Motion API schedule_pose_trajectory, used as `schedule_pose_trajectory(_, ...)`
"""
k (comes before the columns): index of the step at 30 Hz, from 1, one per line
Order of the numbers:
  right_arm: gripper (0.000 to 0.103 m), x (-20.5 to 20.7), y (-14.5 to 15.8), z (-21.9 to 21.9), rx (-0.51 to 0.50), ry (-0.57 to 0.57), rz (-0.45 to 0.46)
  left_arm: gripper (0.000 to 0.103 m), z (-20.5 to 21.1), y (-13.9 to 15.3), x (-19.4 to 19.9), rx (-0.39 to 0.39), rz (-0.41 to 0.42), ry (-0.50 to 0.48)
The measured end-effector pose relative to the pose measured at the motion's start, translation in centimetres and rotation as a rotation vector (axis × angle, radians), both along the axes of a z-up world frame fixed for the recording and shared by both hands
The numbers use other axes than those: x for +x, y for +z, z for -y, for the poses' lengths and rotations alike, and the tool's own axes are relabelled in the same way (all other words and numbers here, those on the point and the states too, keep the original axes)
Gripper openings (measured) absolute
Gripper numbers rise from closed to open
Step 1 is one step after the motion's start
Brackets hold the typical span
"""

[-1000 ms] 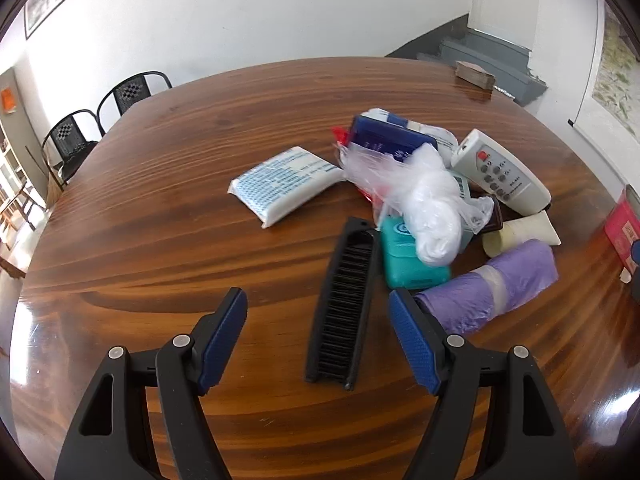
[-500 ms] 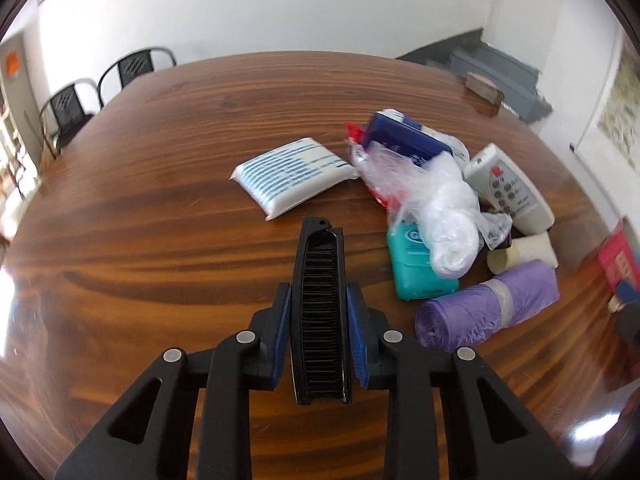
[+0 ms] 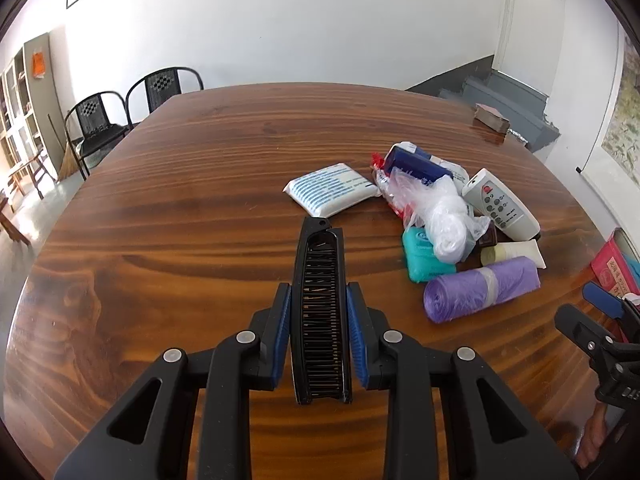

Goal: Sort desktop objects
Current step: 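Hold the black comb with the left gripper while the right grasps the purple garbage-bag roll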

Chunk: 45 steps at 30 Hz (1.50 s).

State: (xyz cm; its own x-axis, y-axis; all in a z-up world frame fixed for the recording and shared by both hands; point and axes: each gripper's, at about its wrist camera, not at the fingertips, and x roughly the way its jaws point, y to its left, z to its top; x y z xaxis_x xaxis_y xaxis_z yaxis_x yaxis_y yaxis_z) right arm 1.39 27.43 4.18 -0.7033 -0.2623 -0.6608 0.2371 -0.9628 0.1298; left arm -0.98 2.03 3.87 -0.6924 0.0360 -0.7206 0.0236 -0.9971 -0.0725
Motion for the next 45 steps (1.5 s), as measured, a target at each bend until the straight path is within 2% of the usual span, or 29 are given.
schedule_pose_trajectory(5,0.101,-1.6,0.9,0.9,-0.024,0.047,-0.019,0.029,0.5,0.0,0.2,0.029,-0.001,0.001)
schedule_pose_trajectory(9,0.101,-3.9,1.6,2.2,-0.043,0.121,-0.031,0.029,0.2,0.4,0.7,0.009,-0.021,0.006)
schedule_pose_trajectory(12,0.101,-5.4,1.0,3.2,-0.048,0.173,-0.009,0.029,0.1,0.7,0.9,-0.021,-0.040,0.018)
schedule_pose_trajectory(17,0.101,-6.1,-0.8,4.8,0.018,0.262,0.037,0.029,0.7,0.7,0.7,-0.007,-0.035,0.035)
schedule_pose_trajectory(19,0.101,-5.6,-1.4,5.4,0.036,0.306,0.060,0.029,0.9,0.6,0.8,-0.002,-0.033,0.040)
schedule_pose_trajectory(23,0.101,-3.1,-1.7,7.3,0.105,0.467,0.130,0.029,0.9,0.8,0.9,-0.006,-0.043,0.038)
schedule_pose_trajectory(27,0.101,-1.0,-1.3,8.2,0.053,0.620,0.168,0.029,1.1,1.0,1.0,0.001,-0.048,0.041)
schedule_pose_trajectory(29,0.101,-0.5,-1.0,8.2,0.040,0.630,0.158,0.029,1.4,1.2,1.1,0.000,-0.055,0.050)
schedule_pose_trajectory(32,0.101,-0.9,-0.7,7.7,0.042,0.551,0.120,0.029,1.8,1.3,1.1,0.006,-0.054,0.060)
schedule_pose_trajectory(34,0.098,-1.7,-1.1,7.5,0.044,0.494,0.114,0.029,2.0,1.2,1.0,0.012,-0.045,0.067)
schedule_pose_trajectory(36,0.078,-2.1,-1.5,7.9,0.035,0.476,0.136,0.029,2.1,1.2,1.0,0.022,-0.043,0.066)
schedule_pose_trajectory(37,0.074,-2.3,-1.8,8.2,0.031,0.473,0.152,0.029,2.1,1.3,1.1,0.023,-0.046,0.065)
schedule_pose_trajectory(43,0.070,-1.3,-2.3,9.9,0.051,0.502,0.147,0.029,2.4,1.7,1.3,0.032,-0.057,0.072)
schedule_pose_trajectory(45,0.064,-1.0,-2.7,11.0,0.083,0.512,0.150,0.029,2.6,1.7,1.3,0.040,-0.054,0.079)
